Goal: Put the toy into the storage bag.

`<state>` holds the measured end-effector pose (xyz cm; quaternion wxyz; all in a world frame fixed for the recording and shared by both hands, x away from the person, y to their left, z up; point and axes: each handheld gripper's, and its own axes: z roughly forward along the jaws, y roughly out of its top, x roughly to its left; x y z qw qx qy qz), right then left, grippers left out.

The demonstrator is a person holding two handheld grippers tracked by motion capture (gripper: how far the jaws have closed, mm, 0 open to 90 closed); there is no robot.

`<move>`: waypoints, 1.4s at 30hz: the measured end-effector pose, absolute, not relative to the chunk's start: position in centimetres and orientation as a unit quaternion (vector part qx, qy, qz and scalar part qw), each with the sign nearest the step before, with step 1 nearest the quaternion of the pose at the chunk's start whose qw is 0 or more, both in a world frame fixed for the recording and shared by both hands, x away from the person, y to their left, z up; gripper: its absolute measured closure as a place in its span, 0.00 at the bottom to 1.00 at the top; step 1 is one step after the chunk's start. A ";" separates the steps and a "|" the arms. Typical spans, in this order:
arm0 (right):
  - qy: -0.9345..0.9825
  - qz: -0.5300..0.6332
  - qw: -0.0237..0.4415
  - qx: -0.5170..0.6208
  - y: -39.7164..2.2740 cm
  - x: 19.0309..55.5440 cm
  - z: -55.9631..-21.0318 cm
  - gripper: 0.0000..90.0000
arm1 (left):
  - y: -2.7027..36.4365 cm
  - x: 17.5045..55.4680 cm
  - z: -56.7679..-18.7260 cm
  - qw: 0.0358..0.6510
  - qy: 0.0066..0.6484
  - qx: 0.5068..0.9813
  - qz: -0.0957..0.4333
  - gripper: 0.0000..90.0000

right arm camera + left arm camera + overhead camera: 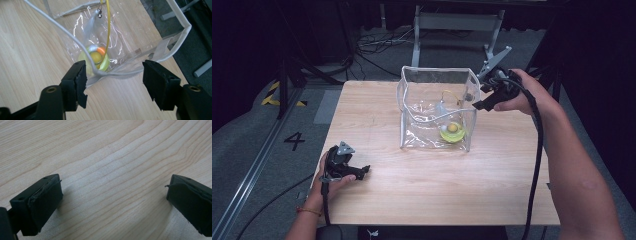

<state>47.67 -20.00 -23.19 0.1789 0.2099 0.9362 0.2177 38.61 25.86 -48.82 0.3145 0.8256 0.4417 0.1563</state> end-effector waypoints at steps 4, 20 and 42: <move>0.933 0.224 0.182 0.216 -21.2 46.7 -23.5 0.36 | 25.9 38.6 -48.8 0.315 0.441 0.826 0.157 0.01; 0.925 0.216 0.194 0.245 -26.9 43.9 -29.6 0.35 | 25.9 38.6 -48.8 0.315 0.442 0.825 0.157 0.01; 0.889 0.245 0.221 0.317 -32.3 41.0 -38.7 0.32 | 25.9 38.6 -48.8 0.315 0.441 0.825 0.158 0.01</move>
